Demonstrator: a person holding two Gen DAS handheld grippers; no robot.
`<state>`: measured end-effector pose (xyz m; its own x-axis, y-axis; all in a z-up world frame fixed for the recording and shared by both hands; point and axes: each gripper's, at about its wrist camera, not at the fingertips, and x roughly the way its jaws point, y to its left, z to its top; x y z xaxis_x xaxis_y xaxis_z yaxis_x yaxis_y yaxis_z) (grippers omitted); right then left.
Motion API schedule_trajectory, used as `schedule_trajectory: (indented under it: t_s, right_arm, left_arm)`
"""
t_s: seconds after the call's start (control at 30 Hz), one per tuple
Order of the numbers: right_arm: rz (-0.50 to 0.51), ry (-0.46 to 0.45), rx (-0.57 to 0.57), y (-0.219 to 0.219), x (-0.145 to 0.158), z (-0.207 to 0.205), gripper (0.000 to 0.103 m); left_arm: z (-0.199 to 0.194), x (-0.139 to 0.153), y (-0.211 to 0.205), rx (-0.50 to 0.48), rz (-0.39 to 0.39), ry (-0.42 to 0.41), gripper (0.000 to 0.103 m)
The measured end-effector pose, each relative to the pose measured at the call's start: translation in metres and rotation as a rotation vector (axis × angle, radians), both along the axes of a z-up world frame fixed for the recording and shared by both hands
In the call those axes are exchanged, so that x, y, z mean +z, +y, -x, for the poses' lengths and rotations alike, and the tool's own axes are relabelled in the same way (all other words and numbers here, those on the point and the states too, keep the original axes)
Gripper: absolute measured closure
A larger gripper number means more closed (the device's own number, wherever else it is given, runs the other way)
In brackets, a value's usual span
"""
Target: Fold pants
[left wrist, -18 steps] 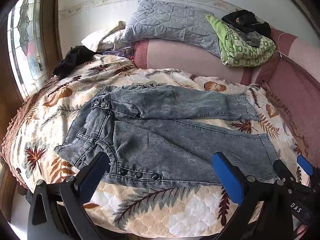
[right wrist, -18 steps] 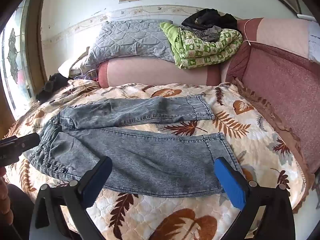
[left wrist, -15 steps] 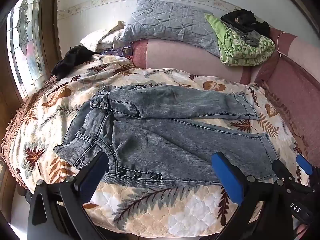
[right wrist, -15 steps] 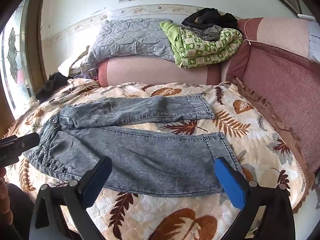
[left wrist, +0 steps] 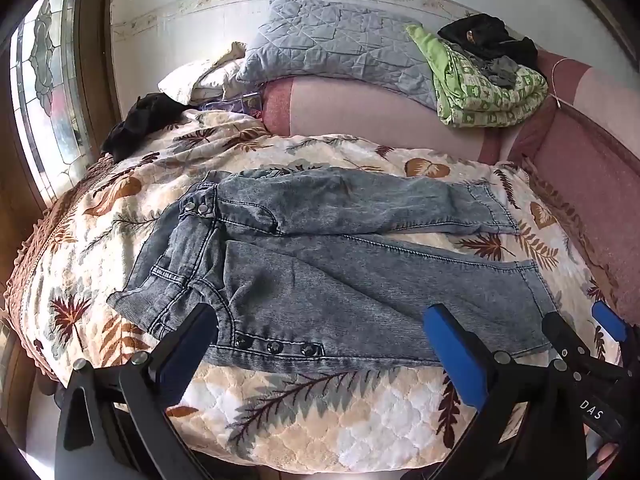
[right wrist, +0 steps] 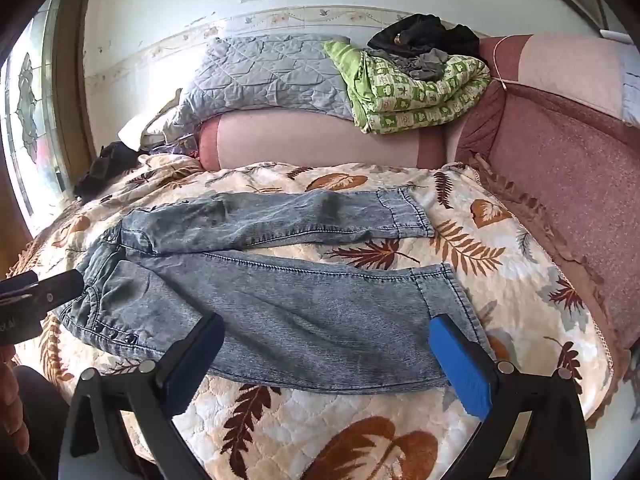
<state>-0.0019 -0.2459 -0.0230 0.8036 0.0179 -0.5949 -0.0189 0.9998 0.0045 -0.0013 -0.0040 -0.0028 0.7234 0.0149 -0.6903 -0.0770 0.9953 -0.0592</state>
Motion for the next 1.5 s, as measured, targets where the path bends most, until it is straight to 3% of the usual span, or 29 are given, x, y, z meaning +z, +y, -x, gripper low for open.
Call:
schedule_trajectory:
  t_s: [1.5]
  right_arm:
    - [0.014,0.011,0.010,0.0022,0.0029,-0.0036,0.000]
  left_arm:
    - [0.0014,0.0015,-0.0014,0.035,-0.076,0.003,0.000]
